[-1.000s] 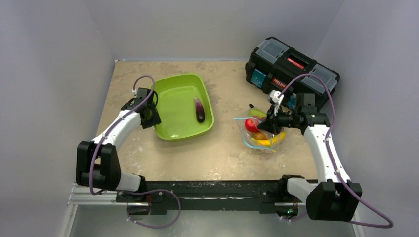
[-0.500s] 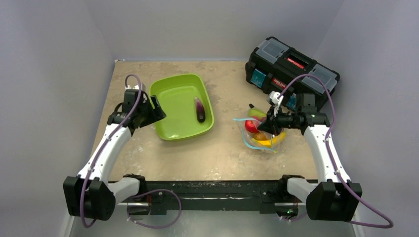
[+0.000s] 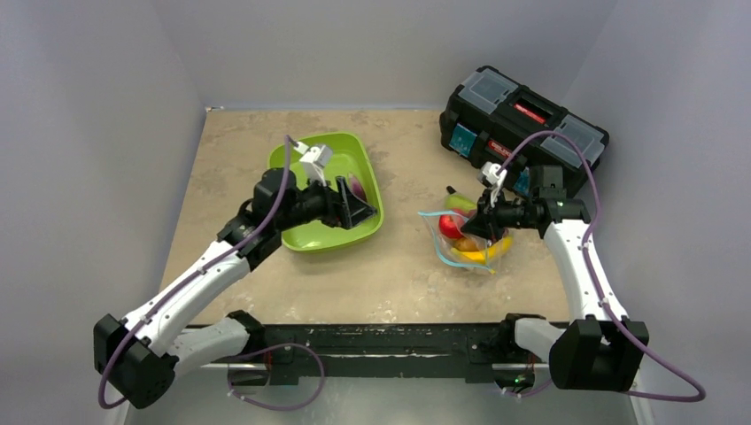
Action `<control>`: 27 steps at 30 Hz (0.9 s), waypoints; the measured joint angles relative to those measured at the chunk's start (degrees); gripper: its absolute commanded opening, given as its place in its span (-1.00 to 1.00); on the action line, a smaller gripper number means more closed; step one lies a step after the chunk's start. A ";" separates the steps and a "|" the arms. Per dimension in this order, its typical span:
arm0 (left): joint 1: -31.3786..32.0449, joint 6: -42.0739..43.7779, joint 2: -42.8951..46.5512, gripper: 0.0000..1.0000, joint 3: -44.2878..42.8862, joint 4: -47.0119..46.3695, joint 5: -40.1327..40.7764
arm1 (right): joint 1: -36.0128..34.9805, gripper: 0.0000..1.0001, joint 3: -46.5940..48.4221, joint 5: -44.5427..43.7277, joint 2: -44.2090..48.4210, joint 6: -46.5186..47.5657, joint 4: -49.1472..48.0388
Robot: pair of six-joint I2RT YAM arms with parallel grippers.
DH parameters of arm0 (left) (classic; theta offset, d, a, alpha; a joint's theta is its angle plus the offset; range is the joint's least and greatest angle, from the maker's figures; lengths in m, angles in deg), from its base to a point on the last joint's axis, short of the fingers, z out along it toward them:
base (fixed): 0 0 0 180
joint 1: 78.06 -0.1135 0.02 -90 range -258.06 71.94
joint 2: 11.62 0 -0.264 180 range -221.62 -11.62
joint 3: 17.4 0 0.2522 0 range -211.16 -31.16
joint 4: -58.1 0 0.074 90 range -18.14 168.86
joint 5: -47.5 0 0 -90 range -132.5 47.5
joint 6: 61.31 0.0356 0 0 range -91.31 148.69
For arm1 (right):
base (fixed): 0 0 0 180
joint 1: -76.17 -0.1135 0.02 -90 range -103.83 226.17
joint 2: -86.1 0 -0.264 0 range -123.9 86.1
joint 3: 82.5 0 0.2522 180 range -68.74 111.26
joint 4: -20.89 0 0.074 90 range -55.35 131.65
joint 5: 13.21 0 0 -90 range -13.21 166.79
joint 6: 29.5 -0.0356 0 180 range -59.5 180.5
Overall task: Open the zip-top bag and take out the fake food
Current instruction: Pick up the fake fruit from the zipper food storage bag.
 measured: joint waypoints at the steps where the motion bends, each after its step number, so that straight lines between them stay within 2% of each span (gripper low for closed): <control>1: 2.23 0.24 -0.90 0.47 -0.02 -2.36 -0.02 | -0.07 -1.00 0.28 -0.02 -0.26 -0.09 0.15; 7: 14.32 5.07 -8.00 0.39 -1.09 -12.90 1.44 | -2.16 -1.00 2.67 -0.35 -1.60 -1.33 0.44; 12: 21.22 10.75 -13.33 0.28 -3.17 -18.01 4.63 | -4.72 -1.00 4.02 -0.70 -2.43 -3.08 0.28; 18: 23.87 16.20 -20.31 0.22 -7.21 -21.40 8.07 | -6.49 -1.00 5.90 -0.70 -3.82 -4.50 0.13; 27: 24.61 18.78 -25.73 0.20 -8.26 -22.62 10.23 | -7.87 -1.00 9.20 -0.55 -4.90 -6.14 0.09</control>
